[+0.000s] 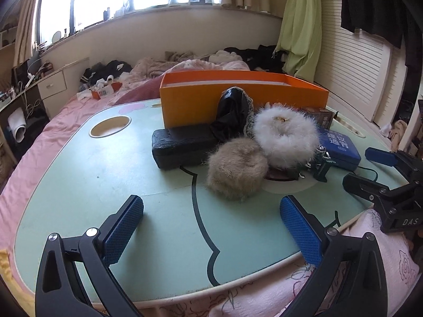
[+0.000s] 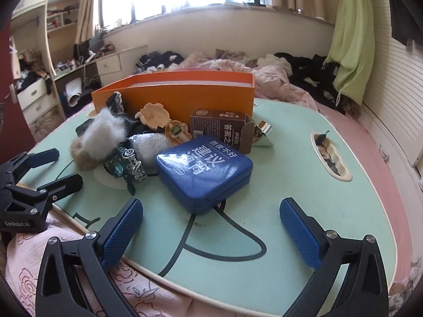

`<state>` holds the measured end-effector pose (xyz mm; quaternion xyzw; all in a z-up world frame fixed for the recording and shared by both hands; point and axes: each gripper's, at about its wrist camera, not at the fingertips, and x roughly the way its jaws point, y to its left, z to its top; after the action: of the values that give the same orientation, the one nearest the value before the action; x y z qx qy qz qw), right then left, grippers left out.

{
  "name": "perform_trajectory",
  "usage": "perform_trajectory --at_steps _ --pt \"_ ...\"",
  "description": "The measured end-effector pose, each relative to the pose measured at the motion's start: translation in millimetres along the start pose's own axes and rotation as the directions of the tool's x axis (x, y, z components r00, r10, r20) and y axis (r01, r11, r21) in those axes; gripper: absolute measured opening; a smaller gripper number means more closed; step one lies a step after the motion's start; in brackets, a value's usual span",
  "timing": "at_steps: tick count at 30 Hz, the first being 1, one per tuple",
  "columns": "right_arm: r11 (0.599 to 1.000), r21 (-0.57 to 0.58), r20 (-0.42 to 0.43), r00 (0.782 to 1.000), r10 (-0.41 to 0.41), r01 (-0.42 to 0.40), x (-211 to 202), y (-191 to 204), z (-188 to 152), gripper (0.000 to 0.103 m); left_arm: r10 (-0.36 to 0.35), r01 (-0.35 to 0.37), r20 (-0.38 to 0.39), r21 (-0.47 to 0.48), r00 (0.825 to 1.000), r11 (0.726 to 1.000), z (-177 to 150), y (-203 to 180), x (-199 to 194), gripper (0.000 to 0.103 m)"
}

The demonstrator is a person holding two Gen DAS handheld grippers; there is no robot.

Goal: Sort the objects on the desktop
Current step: 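Set the orange box upright behind the items with the right gripper, then grasp the blue tin with the right gripper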

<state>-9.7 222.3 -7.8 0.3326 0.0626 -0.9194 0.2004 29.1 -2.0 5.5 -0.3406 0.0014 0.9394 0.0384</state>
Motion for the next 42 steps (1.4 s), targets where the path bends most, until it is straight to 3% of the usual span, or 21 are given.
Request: perform_trajectory --at_steps 17,23,26,29,33,35,36,38,42 --pt "1.000 -0.019 0.005 1.000 0.008 -0.008 3.3 -1.7 4.5 0.103 -0.011 0.011 0.019 0.005 1.000 1.000 -1.4 1.1 0.7 0.103" --pt "0.995 -0.088 0.017 0.998 -0.053 0.054 9.3 1.1 28.3 0.103 -0.011 0.011 0.019 0.005 1.000 1.000 -1.5 0.9 0.6 0.103" --pt "0.989 -0.132 -0.023 0.997 -0.076 0.073 20.5 2.4 38.7 0.103 -0.011 0.011 0.019 0.006 1.000 1.000 -1.5 0.8 0.7 0.103" --pt "0.993 -0.118 -0.107 0.994 -0.018 0.006 31.0 -0.5 48.6 0.103 -0.011 0.011 0.020 0.006 1.000 1.000 -1.4 0.5 0.6 0.103" --pt "0.993 -0.122 -0.160 0.987 -0.021 0.002 43.8 0.7 58.2 0.103 -0.011 0.011 0.020 0.006 1.000 1.000 -1.5 0.4 0.6 0.103" --pt "0.995 -0.096 -0.190 0.982 0.000 -0.019 49.7 -1.9 58.4 0.097 -0.011 0.011 0.021 0.006 1.000 1.000 -1.5 0.4 0.4 0.103" --pt "0.996 -0.081 -0.198 0.980 0.023 -0.040 50.6 -3.9 57.6 0.085 -0.012 0.011 0.021 0.006 1.000 1.000 -1.3 0.9 0.3 0.103" --pt "0.996 -0.045 -0.189 0.979 0.072 -0.082 47.4 -7.3 54.0 0.084 -0.012 0.011 0.021 0.007 1.000 1.000 -1.2 -0.3 -0.2 0.103" --pt "0.995 -0.052 -0.121 0.990 0.077 -0.084 34.7 -2.9 40.6 0.084 -0.015 0.015 0.021 0.008 1.000 1.000 -0.2 -1.9 -1.2 0.103"
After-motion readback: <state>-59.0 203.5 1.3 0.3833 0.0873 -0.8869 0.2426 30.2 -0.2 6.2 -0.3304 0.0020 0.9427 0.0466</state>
